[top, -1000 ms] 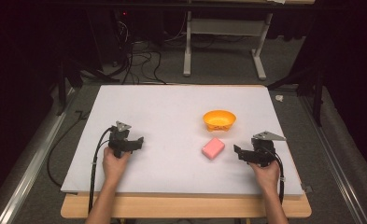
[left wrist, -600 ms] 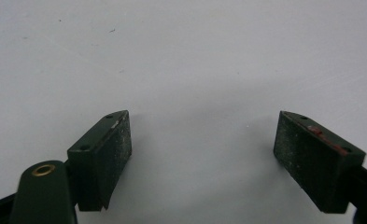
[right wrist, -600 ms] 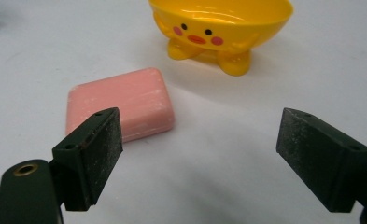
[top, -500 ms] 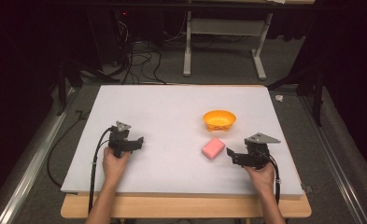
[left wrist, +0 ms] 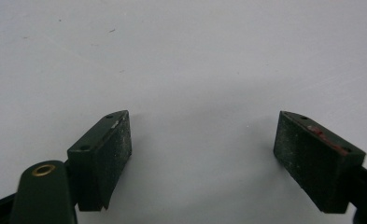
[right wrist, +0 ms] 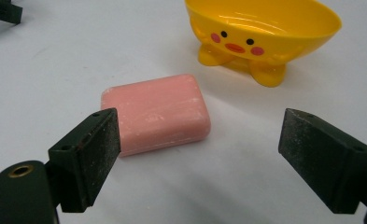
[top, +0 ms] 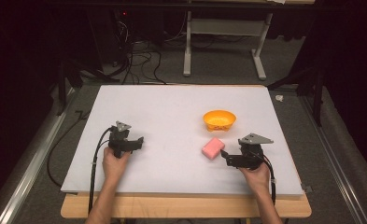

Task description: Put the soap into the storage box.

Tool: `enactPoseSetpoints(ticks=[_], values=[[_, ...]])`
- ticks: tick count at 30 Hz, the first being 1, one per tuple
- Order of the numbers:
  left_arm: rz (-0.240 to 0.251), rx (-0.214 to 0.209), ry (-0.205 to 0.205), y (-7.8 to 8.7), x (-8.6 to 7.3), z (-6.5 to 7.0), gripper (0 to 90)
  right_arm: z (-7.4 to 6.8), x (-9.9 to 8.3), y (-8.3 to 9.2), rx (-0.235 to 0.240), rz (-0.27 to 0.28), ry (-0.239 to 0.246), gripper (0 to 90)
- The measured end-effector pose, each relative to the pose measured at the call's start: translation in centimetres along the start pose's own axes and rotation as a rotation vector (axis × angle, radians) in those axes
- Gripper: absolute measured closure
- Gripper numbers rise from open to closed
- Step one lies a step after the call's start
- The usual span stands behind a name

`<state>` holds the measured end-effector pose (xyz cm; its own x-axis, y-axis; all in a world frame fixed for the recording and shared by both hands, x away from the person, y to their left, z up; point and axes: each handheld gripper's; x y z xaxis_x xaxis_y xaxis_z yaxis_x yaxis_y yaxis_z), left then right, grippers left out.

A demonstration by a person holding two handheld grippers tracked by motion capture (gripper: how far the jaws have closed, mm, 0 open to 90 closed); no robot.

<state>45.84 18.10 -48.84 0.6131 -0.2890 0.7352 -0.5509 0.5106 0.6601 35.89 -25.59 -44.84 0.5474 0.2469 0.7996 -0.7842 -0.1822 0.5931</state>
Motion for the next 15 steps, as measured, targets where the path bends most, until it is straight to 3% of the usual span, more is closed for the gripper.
enactPoseSetpoints(ticks=[15], values=[[0.0, 0.0, 0.0, 0.0, 0.0, 0.0, 19.7, -1.3, 0.6, -0.6, 0.026, 0.001, 0.034, 13.0]])
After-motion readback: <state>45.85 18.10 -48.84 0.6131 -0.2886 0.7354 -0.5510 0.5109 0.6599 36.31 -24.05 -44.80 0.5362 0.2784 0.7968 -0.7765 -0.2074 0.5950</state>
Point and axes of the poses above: each handheld gripper's, and its own axes: y roughly backward along the jaws, x roughly out of its top, z roughly to its right, and after that the axes turned 13 degrees about -x, right-handed
